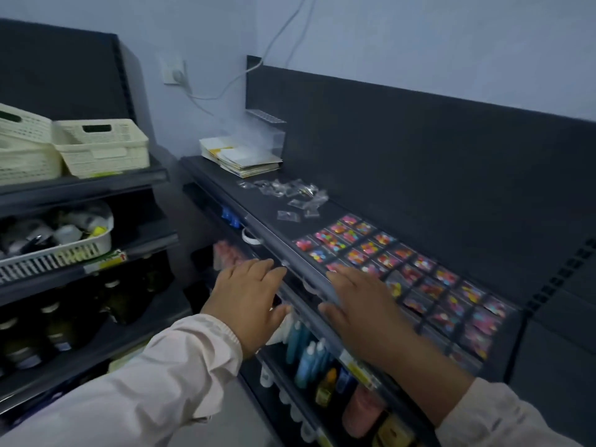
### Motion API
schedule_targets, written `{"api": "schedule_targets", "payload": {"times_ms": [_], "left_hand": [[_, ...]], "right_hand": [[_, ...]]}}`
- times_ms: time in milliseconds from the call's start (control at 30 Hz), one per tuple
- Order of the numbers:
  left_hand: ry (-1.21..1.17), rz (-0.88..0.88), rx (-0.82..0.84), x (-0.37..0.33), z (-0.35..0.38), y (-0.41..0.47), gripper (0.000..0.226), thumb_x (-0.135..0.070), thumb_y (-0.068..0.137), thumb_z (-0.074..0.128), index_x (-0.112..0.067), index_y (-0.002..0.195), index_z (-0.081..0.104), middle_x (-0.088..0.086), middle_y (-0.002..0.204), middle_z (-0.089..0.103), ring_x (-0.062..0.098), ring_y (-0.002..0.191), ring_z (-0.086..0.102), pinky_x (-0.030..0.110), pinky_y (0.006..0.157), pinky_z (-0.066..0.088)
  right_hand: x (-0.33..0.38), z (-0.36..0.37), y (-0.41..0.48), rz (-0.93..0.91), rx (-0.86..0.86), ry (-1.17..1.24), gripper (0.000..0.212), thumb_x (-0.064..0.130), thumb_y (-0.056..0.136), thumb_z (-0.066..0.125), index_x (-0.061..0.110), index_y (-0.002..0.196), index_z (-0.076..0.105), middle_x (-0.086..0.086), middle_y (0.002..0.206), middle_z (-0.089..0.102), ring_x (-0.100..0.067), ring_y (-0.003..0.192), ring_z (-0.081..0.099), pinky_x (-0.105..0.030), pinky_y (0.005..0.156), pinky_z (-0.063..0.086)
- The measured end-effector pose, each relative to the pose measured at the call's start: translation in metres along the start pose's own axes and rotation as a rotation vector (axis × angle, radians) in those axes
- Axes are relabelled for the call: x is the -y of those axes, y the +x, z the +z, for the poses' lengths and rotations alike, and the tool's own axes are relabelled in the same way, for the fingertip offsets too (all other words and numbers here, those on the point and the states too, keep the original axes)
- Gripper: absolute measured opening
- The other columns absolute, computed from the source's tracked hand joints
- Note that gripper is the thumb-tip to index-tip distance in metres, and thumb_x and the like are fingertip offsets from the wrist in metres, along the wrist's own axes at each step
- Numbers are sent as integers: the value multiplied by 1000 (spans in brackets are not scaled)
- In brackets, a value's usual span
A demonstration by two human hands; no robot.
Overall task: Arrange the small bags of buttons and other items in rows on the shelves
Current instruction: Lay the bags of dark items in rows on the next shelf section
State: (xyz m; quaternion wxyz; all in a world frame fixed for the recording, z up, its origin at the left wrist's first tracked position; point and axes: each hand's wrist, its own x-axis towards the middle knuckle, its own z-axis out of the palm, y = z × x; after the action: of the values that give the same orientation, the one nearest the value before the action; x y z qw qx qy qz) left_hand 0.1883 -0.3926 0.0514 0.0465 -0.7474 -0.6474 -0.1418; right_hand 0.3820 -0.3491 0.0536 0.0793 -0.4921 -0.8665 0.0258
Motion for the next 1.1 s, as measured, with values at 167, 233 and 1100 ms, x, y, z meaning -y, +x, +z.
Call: {"api": "schedule_targets", "payload": {"times_ms": [167, 233, 1100], "left_hand": [[-33, -68, 12, 40, 3, 33, 60, -53, 91, 41, -32, 144, 24, -12, 148, 29, 11, 138, 25, 32, 110, 18], [-6, -72, 14, 56, 7, 55, 61, -52, 91, 41, -31, 145, 23, -11, 150, 26, 12, 139, 24, 33, 111, 17], [-18, 176, 403, 169, 150, 390, 38, -41, 91, 46, -17, 120, 56, 7, 118, 49, 27, 114, 46, 37, 92, 44]], "right_hand": [[1, 12, 60, -23, 12, 30, 53, 49, 95, 38, 20, 139, 35, 2, 145, 36, -17, 133, 32, -35, 112, 26], [-5, 15, 87, -2, 13, 54, 53, 47, 95, 39, 18, 140, 35, 0, 147, 36, -18, 134, 32, -34, 111, 27], [-91, 79, 407, 468, -85, 321, 25, 27, 92, 51, 16, 111, 63, -6, 114, 57, -22, 103, 56, -28, 85, 45]]}}
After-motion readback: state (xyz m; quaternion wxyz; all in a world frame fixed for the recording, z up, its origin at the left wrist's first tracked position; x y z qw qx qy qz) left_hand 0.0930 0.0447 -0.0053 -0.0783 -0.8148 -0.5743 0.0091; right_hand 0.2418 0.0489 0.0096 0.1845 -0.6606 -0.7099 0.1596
